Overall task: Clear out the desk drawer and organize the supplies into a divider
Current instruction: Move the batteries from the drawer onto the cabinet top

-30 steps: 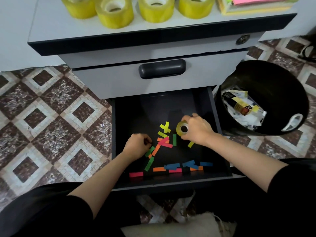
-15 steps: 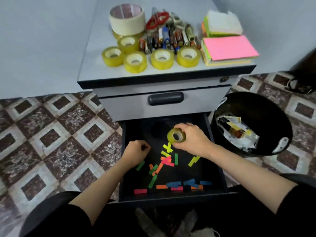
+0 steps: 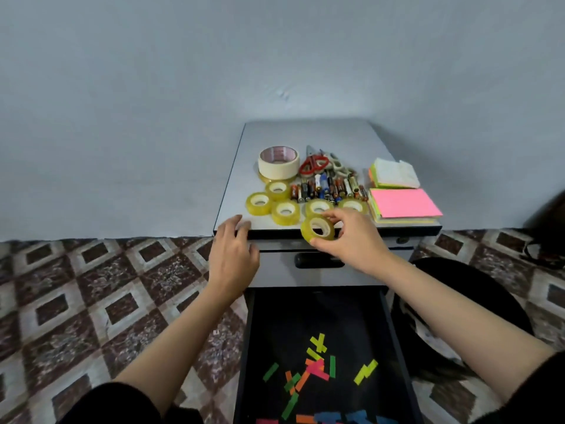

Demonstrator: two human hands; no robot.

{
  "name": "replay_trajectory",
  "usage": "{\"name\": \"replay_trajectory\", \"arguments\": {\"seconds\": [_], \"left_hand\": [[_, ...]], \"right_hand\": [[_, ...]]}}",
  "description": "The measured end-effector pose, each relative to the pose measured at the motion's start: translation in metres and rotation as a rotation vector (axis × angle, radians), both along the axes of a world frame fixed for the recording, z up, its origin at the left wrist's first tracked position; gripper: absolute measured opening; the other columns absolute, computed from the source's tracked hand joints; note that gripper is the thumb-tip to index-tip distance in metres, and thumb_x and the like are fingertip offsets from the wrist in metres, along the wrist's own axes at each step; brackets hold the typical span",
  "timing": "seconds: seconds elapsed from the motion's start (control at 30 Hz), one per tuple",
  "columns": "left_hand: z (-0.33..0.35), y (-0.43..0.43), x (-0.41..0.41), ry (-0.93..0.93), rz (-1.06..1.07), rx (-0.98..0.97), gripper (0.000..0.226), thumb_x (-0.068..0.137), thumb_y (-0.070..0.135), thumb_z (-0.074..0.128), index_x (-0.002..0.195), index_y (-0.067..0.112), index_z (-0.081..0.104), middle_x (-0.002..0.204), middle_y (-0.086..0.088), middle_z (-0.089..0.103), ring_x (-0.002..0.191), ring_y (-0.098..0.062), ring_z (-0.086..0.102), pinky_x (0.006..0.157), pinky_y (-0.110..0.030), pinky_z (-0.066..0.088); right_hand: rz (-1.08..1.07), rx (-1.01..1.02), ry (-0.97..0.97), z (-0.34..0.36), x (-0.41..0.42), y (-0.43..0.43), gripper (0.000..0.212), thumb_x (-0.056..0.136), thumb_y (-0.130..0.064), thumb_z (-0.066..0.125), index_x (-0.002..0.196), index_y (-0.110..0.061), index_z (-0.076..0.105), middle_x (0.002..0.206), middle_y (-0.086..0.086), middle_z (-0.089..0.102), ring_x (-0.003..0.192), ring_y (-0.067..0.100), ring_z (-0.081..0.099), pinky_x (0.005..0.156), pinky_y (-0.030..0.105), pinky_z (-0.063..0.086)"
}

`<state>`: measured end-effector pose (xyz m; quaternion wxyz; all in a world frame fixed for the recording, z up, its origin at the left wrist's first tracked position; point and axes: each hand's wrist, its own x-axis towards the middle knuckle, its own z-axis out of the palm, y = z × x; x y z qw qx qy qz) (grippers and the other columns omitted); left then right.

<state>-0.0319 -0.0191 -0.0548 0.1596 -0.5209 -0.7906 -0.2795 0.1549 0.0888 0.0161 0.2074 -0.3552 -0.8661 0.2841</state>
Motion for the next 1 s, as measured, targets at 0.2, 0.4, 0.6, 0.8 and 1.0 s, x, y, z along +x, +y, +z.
{"name": "replay_trajectory", "arguments": {"seconds": [0.2, 0.4, 0.6, 0.8, 1.0], "left_hand": [[0.016, 0.001, -0.015, 0.051, -0.044, -0.213, 0.04, 0.065, 0.006, 0.048, 0.098, -0.007, 0.065, 0.091, -0.02, 0.064, 0.081, -0.039, 0.062, 0.057, -0.04, 0.055], [0.017, -0.005, -0.017, 0.039, -0.101, -0.268, 0.048, 0.065, 0.011, 0.046, 0.104, -0.008, 0.064, 0.095, -0.019, 0.064, 0.085, -0.038, 0.063, 0.059, -0.039, 0.058], [0.019, -0.008, -0.019, 0.026, -0.139, -0.25, 0.055, 0.06, 0.016, 0.059, 0.109, -0.006, 0.064, 0.1, -0.018, 0.064, 0.089, -0.036, 0.063, 0.064, -0.038, 0.057], [0.015, -0.009, -0.025, 0.026, -0.146, -0.237, 0.056, 0.06, 0.014, 0.056, 0.112, -0.006, 0.062, 0.104, -0.019, 0.063, 0.093, -0.038, 0.062, 0.063, -0.042, 0.058], [0.02, -0.008, -0.024, -0.006, -0.112, -0.202, 0.054, 0.073, 0.007, 0.056, 0.125, -0.004, 0.054, 0.12, -0.02, 0.056, 0.111, -0.038, 0.052, 0.086, -0.045, 0.052]], "right_hand": [[0.007, 0.143, -0.068, 0.027, -0.041, 0.025, 0.045, 0.073, -0.033, 0.075, 0.112, -0.013, 0.066, 0.11, 0.006, 0.065, 0.1, 0.021, 0.058, 0.079, 0.027, 0.041], [0.016, 0.174, -0.101, 0.027, -0.091, 0.033, 0.066, 0.073, -0.036, 0.075, 0.13, -0.012, 0.053, 0.124, 0.008, 0.061, 0.114, 0.024, 0.056, 0.093, 0.034, 0.045], [0.014, 0.225, -0.211, 0.017, -0.114, 0.035, 0.056, 0.077, -0.044, 0.07, 0.121, -0.013, 0.06, 0.117, 0.009, 0.064, 0.107, 0.027, 0.058, 0.084, 0.034, 0.046], [0.037, 0.186, -0.227, 0.014, -0.113, 0.036, 0.061, 0.072, -0.051, 0.073, 0.122, -0.019, 0.061, 0.117, 0.006, 0.065, 0.11, 0.025, 0.057, 0.087, 0.033, 0.046], [0.038, 0.126, -0.025, 0.025, -0.074, 0.012, 0.019, 0.081, -0.024, 0.071, 0.095, -0.011, 0.072, 0.099, 0.001, 0.069, 0.094, 0.015, 0.061, 0.085, 0.027, 0.048]]}}
